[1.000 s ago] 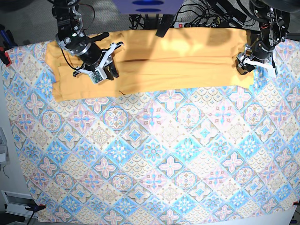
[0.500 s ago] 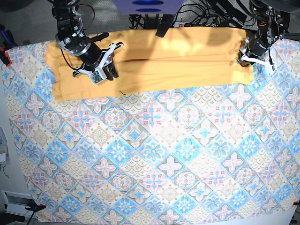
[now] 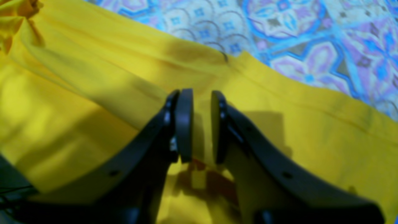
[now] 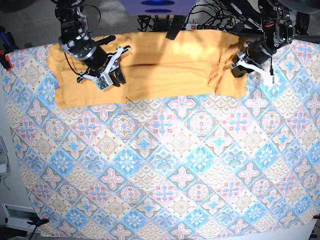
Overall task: Fold the T-shirt properly
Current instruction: 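Fold the held strip end toward the right gripper with the left gripper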
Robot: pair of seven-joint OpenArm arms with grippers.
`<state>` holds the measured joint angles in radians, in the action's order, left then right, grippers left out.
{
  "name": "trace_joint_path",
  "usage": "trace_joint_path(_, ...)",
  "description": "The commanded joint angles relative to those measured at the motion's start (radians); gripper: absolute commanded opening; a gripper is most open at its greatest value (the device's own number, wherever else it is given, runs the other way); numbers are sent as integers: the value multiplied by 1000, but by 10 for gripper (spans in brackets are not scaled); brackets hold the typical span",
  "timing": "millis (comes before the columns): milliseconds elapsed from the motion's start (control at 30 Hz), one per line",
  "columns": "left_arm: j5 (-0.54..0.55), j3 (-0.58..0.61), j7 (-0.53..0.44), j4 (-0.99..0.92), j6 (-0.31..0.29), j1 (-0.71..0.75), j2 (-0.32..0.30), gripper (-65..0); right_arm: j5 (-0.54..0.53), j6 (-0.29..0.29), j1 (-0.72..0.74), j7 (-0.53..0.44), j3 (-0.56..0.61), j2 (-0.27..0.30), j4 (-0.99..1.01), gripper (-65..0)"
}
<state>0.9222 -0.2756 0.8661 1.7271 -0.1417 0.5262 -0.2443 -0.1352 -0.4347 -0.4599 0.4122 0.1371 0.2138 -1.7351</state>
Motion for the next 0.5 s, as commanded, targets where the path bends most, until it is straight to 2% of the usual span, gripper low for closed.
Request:
trace_joint_path(0, 7, -9, -17, 38, -3, 2, -16, -650, -11, -8, 0, -25, -4, 6, -19, -556)
trace_joint_path(133, 7, -9, -17, 104, -3, 4, -14, -650, -11, -8, 0, -25, -20, 8, -12, -556)
trace_joint_path(367, 24, -1, -17, 135, -5, 2, 38, -650, -11, -8, 0, -25, -44, 8, -12, -556)
trace_joint_path(467, 27, 34, -15, 135, -46, -2, 64, -650, -11, -8, -1, -23, -63, 8, -10, -556)
